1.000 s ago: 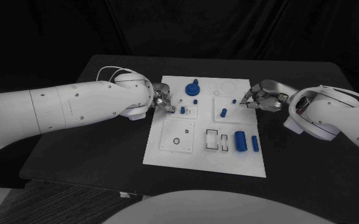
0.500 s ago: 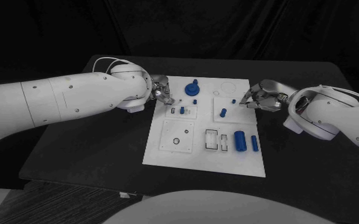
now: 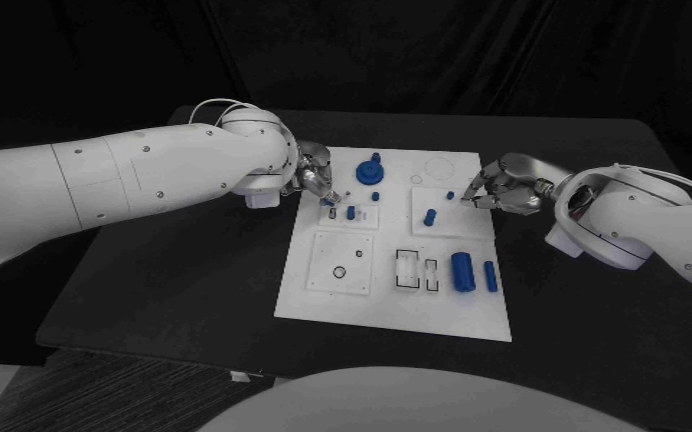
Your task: Assemble the parts on the task board
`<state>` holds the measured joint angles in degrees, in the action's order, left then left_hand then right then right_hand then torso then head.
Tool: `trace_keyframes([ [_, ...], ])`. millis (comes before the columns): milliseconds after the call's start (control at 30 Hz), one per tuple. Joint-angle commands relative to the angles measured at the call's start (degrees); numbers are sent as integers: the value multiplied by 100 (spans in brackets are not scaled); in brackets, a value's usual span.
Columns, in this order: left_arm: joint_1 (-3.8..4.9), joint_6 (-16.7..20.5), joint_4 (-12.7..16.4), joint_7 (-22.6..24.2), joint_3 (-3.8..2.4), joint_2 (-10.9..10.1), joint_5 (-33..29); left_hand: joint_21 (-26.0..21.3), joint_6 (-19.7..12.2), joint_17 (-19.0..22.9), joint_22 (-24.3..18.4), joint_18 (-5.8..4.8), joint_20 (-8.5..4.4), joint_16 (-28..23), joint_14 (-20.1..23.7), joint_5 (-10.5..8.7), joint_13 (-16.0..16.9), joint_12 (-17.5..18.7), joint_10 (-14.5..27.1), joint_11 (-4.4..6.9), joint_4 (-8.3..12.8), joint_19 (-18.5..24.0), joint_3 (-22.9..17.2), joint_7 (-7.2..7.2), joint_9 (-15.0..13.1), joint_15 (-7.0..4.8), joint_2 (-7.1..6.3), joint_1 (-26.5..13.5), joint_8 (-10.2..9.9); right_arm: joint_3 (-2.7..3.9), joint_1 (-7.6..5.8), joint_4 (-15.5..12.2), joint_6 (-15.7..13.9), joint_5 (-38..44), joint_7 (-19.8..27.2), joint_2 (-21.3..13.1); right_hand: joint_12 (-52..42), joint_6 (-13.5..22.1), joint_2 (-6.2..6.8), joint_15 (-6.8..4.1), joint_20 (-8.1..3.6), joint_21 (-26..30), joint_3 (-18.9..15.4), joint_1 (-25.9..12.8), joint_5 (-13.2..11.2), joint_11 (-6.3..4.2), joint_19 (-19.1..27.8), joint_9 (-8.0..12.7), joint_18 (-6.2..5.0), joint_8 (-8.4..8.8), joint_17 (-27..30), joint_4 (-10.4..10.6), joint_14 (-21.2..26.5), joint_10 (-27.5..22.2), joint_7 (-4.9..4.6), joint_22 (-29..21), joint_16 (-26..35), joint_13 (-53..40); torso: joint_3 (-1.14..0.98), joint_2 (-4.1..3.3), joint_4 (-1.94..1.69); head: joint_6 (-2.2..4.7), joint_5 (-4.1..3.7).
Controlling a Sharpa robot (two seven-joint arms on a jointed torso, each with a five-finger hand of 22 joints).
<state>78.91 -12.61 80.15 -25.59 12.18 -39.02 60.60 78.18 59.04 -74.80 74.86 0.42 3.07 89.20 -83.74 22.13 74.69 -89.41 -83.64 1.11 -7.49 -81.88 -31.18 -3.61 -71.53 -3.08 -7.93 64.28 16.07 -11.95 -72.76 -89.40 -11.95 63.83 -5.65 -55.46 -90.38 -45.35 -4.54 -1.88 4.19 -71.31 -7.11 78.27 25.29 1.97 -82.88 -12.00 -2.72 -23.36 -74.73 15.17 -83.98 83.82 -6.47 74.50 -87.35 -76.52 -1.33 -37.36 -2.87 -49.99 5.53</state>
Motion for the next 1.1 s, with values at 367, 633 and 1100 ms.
trace_keyframes([
  [367,16,-344,-163,-294,-5,208,-74,-42,-192,-1520,1101,269,-10,80,-626,-126,1531,-59,-636,5,171,66,-572,133,-156,-39,-31,9,-161,3,13,-19,-64,6,-28,2,38,12,-128,-6,2,140,52,234,87,3,46,-15,-164,-92,-1174,-21,-479,618,-11,961,119,-1348,6,-8,1,-1,5],
  [633,-2,-287,-194,-401,-5,241,33,-43,-177,-1520,1100,270,-2,80,-626,-144,1531,-59,-636,-4,121,66,-441,126,-133,-31,26,-59,-176,3,13,-19,-53,6,-28,5,38,12,-128,-6,2,140,52,234,87,3,46,-15,-164,-92,-1174,-21,-479,618,-11,961,119,-1348,8,-6,4,-1,18],
  [1100,-87,-254,-220,-428,-4,296,52,-60,-193,-1520,1094,275,10,80,-626,-250,1531,-59,-636,-16,64,78,-157,113,-66,-20,128,-118,-246,3,14,-26,-45,6,-36,4,38,12,-127,-6,2,143,56,242,101,2,47,-14,-164,-92,-1174,-23,-479,618,-10,961,120,-1348,4,-6,-6,-1,0],
])
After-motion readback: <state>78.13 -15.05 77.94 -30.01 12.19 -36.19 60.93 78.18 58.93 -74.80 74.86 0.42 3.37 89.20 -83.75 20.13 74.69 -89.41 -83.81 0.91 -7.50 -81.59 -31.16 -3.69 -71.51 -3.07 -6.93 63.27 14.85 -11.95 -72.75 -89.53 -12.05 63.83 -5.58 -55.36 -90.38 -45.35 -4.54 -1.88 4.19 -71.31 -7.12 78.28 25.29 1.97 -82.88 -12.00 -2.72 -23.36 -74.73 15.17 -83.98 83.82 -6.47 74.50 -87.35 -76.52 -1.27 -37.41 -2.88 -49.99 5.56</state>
